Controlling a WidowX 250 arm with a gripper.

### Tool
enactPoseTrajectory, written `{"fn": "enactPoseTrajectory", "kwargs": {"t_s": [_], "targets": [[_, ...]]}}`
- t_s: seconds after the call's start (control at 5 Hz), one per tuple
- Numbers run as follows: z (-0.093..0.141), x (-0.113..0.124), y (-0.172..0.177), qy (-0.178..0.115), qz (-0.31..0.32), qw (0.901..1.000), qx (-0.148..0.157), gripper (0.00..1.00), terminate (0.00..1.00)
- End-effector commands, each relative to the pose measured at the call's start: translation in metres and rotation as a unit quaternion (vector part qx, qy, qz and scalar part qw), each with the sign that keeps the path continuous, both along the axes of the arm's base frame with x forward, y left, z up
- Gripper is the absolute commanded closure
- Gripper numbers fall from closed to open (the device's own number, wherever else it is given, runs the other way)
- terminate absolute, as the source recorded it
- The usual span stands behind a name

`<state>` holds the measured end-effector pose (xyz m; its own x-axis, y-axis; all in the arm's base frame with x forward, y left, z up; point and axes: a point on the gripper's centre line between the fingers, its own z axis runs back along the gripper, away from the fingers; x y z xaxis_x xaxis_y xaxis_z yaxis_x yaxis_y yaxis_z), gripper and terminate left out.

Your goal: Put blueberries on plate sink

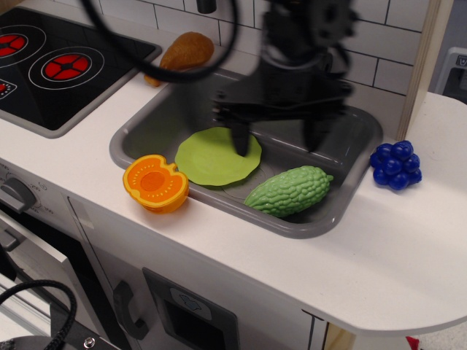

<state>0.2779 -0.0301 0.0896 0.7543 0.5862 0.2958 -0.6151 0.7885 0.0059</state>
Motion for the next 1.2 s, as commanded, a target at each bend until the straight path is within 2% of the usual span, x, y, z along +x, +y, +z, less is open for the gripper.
{"fn": "enactPoseTrajectory", "kwargs": {"t_s": [0.0, 0.2, 0.4, 0.6, 0.8, 1.0], "targets": [[0.019, 0.01, -0.044, -0.003, 0.029, 0.9984, -0.049, 0.0, 0.0], [0.022, 0.019, -0.068, -0.007, 0.041, 0.9971, -0.065, 0.0, 0.0], [0.017, 0.031, -0.085, -0.02, 0.046, 0.997, -0.059, 0.0, 0.0], [0.011, 0.042, -0.096, -0.052, 0.06, 0.9957, -0.048, 0.0, 0.0], [0.006, 0.053, -0.101, -0.065, 0.082, 0.9936, -0.043, 0.0, 0.0], [-0.003, 0.059, -0.107, -0.053, 0.094, 0.9932, -0.043, 0.0, 0.0]]}}
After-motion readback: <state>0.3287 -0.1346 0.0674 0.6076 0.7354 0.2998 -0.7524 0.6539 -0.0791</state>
